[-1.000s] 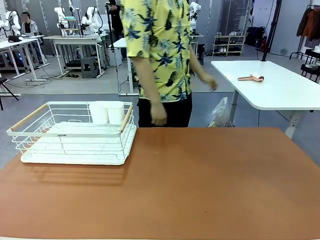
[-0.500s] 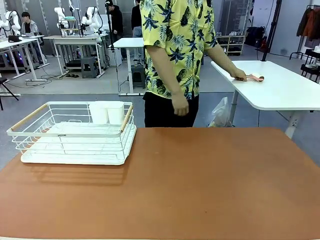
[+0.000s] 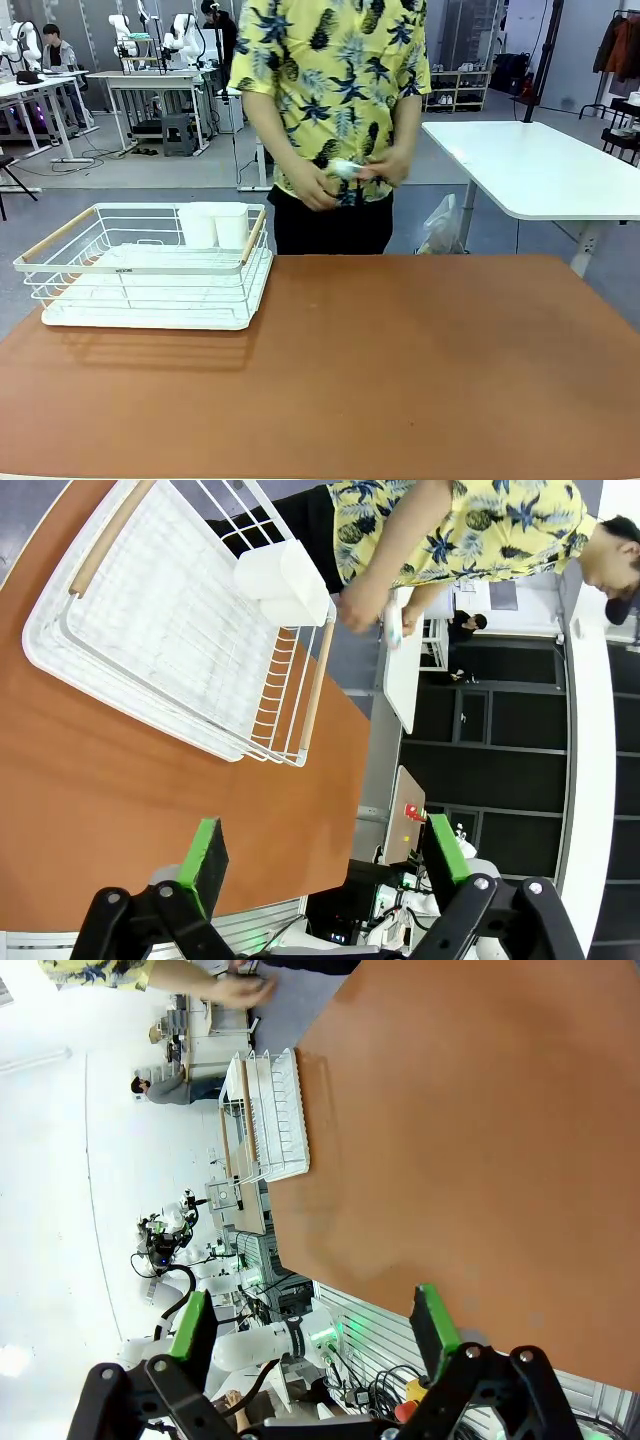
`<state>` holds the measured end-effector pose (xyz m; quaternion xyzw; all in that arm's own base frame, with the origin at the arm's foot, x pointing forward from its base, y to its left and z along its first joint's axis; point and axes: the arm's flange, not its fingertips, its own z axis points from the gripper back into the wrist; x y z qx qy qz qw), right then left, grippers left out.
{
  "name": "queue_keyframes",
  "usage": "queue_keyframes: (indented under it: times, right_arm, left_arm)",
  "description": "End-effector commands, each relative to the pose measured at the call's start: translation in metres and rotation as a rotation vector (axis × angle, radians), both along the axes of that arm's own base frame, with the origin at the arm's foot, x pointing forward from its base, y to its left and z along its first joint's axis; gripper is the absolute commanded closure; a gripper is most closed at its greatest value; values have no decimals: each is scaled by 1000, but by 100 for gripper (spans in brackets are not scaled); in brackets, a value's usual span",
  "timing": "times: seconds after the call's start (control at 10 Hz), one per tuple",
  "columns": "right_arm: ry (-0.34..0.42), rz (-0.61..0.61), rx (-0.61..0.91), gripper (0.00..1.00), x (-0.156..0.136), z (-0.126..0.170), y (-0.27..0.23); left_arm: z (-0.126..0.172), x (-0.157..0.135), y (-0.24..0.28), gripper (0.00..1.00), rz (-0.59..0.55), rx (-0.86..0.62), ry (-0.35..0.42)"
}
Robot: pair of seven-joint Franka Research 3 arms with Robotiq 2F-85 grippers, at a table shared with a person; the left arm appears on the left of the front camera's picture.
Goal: Clean the table.
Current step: Pick up the Lint Roller when the human hands it over.
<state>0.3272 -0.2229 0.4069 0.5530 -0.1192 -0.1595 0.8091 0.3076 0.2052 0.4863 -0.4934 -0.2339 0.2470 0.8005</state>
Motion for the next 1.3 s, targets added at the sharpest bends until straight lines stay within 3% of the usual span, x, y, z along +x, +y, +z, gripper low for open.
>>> queue_keyframes:
  times: [0.0,1.2]
  right_arm:
    - [2,0,9,0,-3,4,2]
    - [2,0,9,0,-3,4,2]
  left_arm:
    - [2,-1,2,0,-8,-4,-8]
    - [2,-1,2,0,-8,-4,-8]
